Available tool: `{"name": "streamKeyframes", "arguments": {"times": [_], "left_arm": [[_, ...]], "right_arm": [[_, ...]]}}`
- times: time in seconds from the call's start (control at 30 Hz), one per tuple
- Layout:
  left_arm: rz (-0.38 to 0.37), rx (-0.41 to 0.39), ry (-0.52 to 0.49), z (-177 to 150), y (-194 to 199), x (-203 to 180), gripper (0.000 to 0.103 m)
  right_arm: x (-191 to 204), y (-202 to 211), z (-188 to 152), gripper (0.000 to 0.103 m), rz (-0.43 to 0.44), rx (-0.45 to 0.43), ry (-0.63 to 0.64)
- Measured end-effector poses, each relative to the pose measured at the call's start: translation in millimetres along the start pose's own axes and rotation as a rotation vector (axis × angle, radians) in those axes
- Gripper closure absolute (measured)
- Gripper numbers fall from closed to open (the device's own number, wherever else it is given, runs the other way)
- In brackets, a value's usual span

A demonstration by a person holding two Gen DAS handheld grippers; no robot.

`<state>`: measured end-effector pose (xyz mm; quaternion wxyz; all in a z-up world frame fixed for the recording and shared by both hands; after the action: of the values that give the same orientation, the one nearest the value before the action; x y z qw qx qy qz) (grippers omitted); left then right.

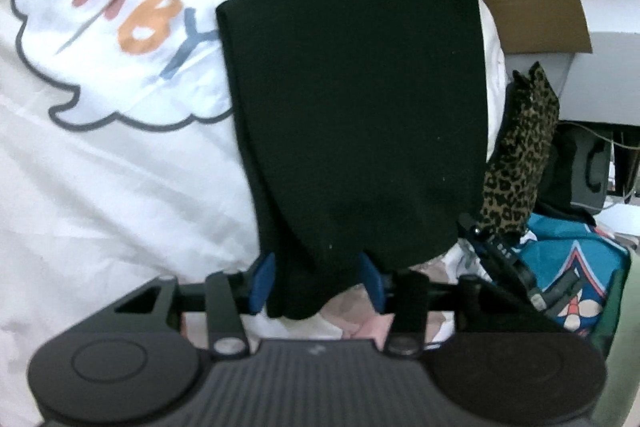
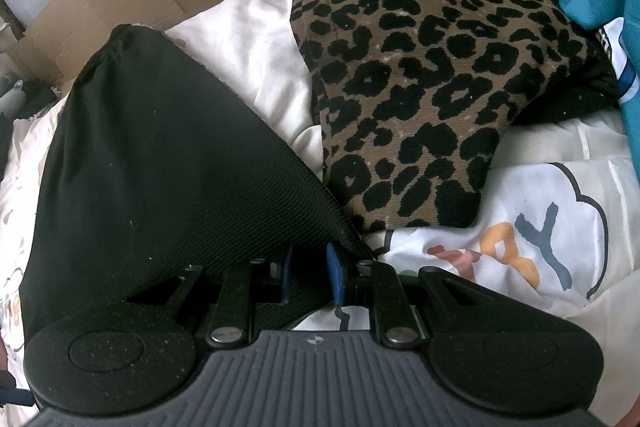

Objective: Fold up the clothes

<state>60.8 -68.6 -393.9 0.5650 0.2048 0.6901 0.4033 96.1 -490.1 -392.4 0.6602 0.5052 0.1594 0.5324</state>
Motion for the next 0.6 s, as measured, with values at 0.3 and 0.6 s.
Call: {"name": "streamKeyframes", "arguments": {"times": [0.3, 0.6], "left_arm": [[-0.014, 0.022, 0.036, -24.5, -25.9, -4.1, 0.063], [-0.024, 0.076, -0.017, -24.1, -61.1, -13.4, 0.070]], "right_arm": [[0.8, -1.1, -1.6, 0.079, 0.000, -0.003, 0.008], [-0.1, -1.1, -2.2, 0.079, 0.004, -0.004, 0.003]]}}
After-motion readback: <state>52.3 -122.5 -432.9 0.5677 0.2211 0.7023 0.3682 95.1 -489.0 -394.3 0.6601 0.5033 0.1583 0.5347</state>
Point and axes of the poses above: each gripper's, at about its wrist camera, not at the fingertips, and y roughly against the way its jaws point, x to its left, z to its top, the point moved 2 cm from there along -y, roughly the way its jaws point, and after that the axes turned 7 degrees about -y, right-handed, at the moved point
